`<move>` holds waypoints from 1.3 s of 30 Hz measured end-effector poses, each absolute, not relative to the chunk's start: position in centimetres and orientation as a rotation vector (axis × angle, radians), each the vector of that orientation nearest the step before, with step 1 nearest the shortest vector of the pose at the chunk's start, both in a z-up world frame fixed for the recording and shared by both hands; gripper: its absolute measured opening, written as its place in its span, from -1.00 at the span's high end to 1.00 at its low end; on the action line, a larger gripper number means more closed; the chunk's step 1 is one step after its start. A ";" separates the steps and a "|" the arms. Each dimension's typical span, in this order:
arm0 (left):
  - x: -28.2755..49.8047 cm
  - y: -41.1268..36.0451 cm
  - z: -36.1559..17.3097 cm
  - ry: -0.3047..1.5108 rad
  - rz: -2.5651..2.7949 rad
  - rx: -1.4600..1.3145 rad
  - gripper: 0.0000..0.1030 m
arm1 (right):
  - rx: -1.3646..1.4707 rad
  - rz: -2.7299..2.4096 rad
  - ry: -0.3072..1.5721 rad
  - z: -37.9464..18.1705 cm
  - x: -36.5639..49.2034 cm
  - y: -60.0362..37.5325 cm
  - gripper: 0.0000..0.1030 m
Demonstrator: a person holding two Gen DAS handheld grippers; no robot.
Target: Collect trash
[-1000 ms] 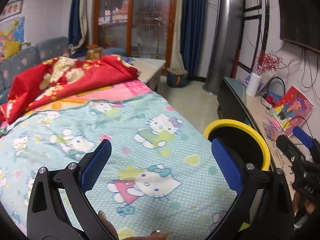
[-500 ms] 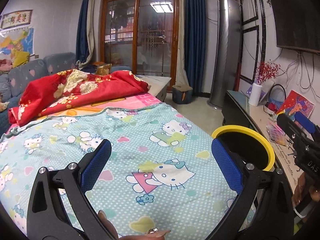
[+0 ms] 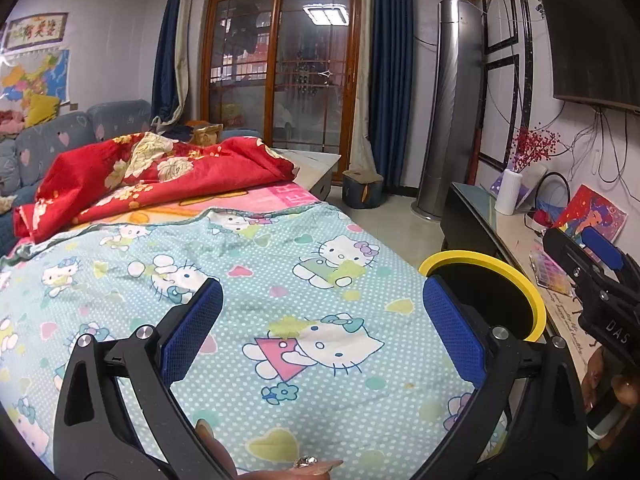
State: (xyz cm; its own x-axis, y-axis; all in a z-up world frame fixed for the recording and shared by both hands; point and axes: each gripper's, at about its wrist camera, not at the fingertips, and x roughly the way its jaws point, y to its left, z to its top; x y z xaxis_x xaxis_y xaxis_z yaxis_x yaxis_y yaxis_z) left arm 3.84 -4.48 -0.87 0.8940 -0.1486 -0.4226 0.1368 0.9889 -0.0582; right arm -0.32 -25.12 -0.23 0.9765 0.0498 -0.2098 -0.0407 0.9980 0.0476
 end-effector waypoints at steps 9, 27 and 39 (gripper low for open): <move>3.8 -4.4 -1.1 0.442 -0.147 -0.027 -0.79 | 0.046 0.046 0.217 -0.4 -0.2 -25.0 -0.87; 3.8 -4.4 -1.3 0.449 -0.149 -0.021 -0.79 | 0.048 0.045 0.216 -0.4 -0.2 -25.1 -0.87; 3.8 -4.5 -1.3 0.449 -0.152 -0.019 -0.79 | 0.048 0.046 0.217 -0.4 -0.2 -25.2 -0.87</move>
